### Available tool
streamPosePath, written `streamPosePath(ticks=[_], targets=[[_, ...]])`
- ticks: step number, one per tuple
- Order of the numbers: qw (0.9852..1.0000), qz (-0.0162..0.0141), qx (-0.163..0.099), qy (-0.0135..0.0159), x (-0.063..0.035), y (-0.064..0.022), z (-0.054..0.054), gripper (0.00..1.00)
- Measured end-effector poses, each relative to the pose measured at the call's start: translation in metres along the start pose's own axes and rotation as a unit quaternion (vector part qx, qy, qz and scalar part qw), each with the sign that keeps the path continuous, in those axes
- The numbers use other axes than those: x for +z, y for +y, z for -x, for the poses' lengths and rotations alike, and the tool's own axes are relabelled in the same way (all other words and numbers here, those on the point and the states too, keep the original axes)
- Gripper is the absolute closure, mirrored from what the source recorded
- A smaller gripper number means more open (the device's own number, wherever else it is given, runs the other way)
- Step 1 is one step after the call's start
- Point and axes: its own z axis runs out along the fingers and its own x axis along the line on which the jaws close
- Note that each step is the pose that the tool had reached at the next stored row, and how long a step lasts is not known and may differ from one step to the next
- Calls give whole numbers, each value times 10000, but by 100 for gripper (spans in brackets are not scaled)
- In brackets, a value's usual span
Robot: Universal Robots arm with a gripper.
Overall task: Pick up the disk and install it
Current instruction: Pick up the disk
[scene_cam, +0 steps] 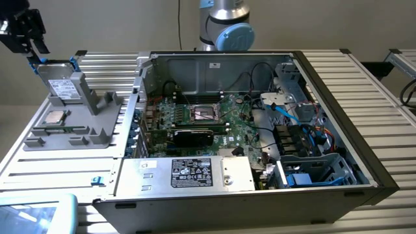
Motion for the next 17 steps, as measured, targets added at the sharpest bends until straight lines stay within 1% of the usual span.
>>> streamPosePath(ticks=[2, 3, 4, 17], targets=[[10000, 0, 0, 12, 7, -1, 0, 43], [10000, -1, 0, 13, 18, -1, 0, 43], [10000, 0, 1, 15, 34, -1, 0, 37], [10000, 0, 1, 16, 270, -8, -3, 37]])
